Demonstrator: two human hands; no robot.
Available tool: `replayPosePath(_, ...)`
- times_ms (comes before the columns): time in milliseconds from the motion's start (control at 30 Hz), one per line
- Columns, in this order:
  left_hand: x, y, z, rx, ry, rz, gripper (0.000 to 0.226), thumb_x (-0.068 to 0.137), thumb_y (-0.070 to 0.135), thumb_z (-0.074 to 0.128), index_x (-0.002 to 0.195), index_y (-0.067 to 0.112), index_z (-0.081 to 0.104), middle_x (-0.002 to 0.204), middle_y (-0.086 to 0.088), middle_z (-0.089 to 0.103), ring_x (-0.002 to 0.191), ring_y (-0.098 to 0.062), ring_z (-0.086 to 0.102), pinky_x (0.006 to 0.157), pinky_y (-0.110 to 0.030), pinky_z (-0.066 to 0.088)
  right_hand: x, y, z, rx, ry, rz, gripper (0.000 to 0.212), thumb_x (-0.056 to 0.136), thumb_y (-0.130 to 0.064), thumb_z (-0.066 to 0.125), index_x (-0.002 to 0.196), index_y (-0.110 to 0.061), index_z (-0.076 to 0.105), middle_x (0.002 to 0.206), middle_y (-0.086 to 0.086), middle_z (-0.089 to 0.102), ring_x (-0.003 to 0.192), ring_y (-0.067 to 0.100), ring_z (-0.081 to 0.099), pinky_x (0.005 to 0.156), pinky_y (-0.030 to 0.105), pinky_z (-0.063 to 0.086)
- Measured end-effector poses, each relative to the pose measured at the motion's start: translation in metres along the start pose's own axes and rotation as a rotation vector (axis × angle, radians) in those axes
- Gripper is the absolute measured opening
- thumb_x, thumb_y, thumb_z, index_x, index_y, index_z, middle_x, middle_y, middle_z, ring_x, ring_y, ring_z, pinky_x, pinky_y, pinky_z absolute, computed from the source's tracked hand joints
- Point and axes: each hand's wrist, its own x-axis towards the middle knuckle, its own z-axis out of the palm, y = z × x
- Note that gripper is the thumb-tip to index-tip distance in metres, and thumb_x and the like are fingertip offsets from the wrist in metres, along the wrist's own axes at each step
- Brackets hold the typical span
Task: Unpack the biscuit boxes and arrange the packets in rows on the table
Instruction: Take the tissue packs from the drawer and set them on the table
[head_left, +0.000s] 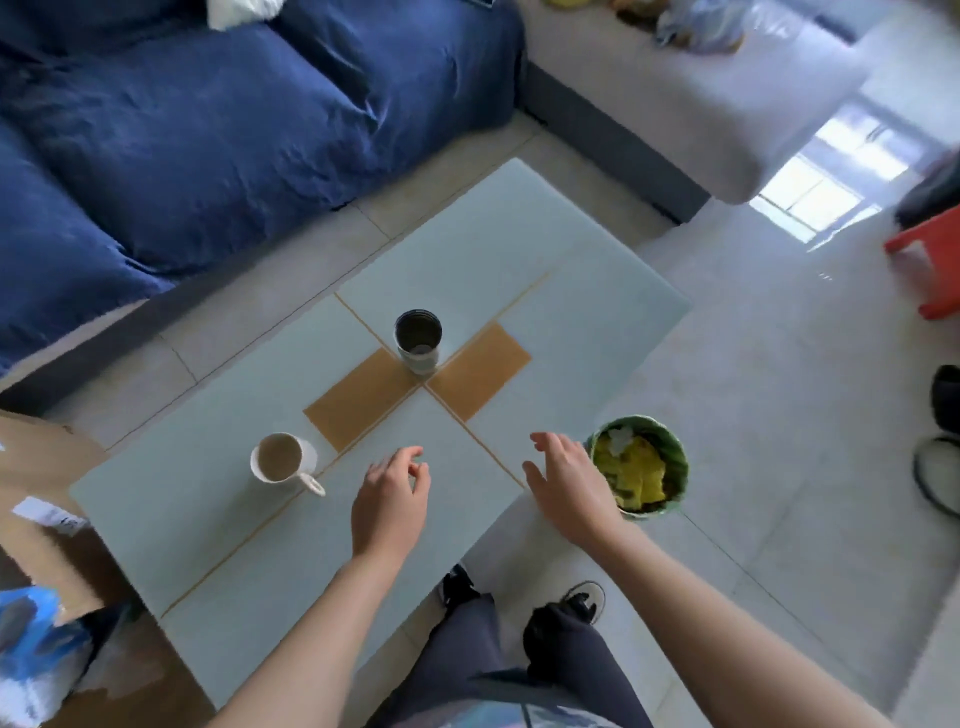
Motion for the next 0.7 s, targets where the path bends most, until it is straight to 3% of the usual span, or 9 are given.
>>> replayPosePath(200, -0.029, 0.087, 0.029, 0.143, -0.137, 0.369, 0.029, 0.096, 0.021, 0.054, 0.122, 0.012, 0.063, 0.108, -0.003, 0.069, 0.105, -0.025, 0.058, 0.08, -0.037, 0.049, -0.075, 0.057, -0.039, -0.058, 0.135, 0.098, 0.042, 0.095, -0.028, 0.05, 0.132, -0.009, 0.051, 0.126, 0.008, 0.059, 0.121, 0.028, 0.05, 0.1, 0.036, 0.041)
replayPosePath(367, -0.07, 0.159, 0.065, 0.264, -0.216, 0.681, 0.026, 0.089, 0.017, 0.065, 0.113, 0.01, 0.069, 0.1, -0.003, 0.071, 0.095, -0.026, 0.064, 0.076, -0.039, 0.052, -0.147, 0.116, -0.064, -0.07, 0.233, 0.237, 0.036, 0.095, -0.03, 0.05, 0.123, -0.008, 0.056, 0.116, 0.008, 0.062, 0.112, 0.029, 0.054, 0.093, 0.036, 0.045)
replayPosePath(700, -0.2, 0.274, 0.172, 0.406, -0.399, 1.056, 0.023, 0.083, 0.014, 0.072, 0.105, 0.007, 0.07, 0.091, -0.009, 0.072, 0.084, -0.031, 0.065, 0.07, -0.041, 0.054, -0.293, 0.237, -0.087, 0.074, 0.365, 0.572, 0.04, 0.096, -0.034, 0.046, 0.13, -0.014, 0.051, 0.123, 0.005, 0.059, 0.116, 0.024, 0.051, 0.098, 0.034, 0.04)
